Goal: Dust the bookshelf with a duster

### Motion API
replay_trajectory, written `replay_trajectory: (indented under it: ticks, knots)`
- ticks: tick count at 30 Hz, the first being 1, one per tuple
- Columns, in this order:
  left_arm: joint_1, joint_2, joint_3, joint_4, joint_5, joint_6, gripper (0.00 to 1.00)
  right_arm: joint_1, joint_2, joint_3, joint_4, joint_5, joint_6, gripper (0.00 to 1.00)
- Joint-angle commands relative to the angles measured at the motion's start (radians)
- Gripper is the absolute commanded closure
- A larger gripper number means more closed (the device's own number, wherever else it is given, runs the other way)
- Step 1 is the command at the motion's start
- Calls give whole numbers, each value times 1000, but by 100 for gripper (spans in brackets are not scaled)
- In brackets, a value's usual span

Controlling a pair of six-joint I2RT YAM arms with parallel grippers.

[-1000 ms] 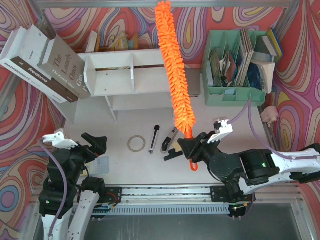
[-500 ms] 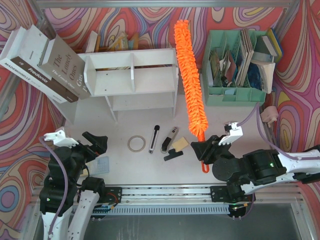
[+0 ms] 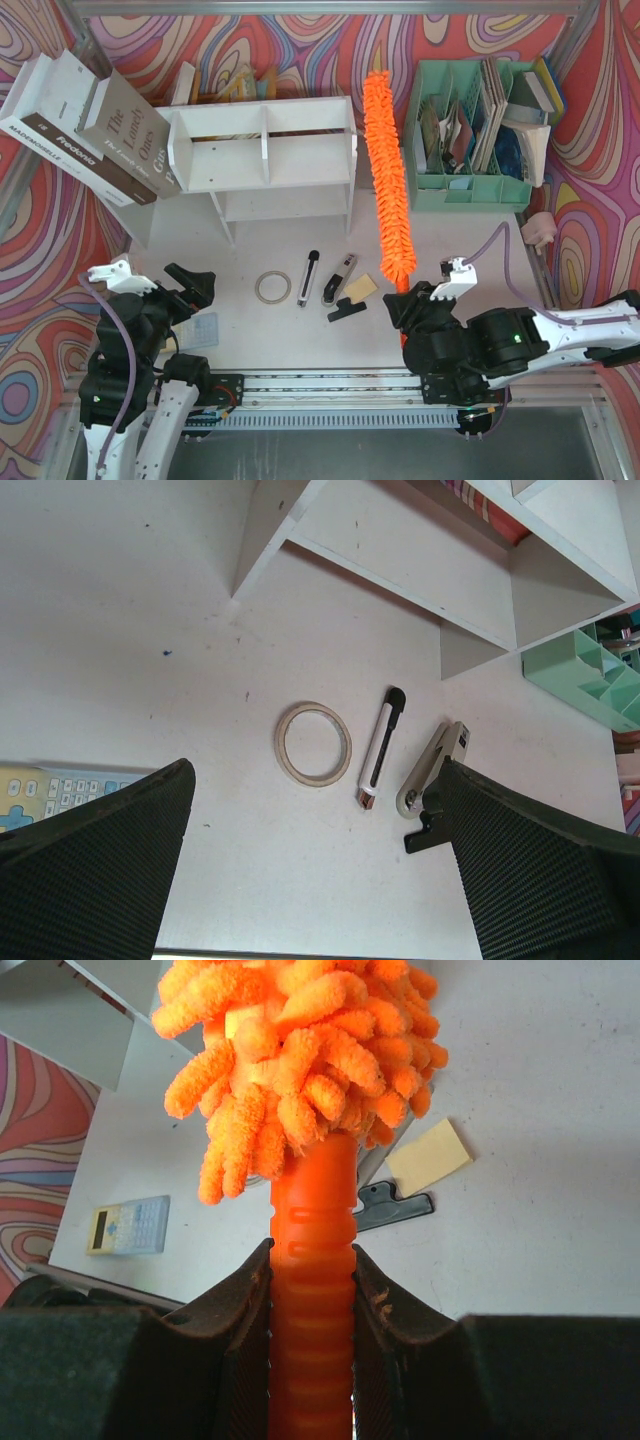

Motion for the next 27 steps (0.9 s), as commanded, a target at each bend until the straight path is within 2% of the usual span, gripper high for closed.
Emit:
replay_trajectory:
  ticks: [1,10,14,18,22,27]
  knots:
    - [5,11,-10,11,4,-8,2,1,13,-16,2,78,35,100]
    - [5,13,-11,10,4,-9,2,-18,60,-29,61,53,9,100]
    - [5,12,-12,13,4,-9,2,-80,53,-35,186,-9,-125,100]
    - [5,12,-11,12,4,-10,2,-202,38,-83,389,-152,-326,100]
    - [6,7,-12,12,2,-11,2,-280,39,-96,444,-228,-390,100]
    - [5,11,-12,11,3,-11,2,-290,52,-105,466,-267,-402,100]
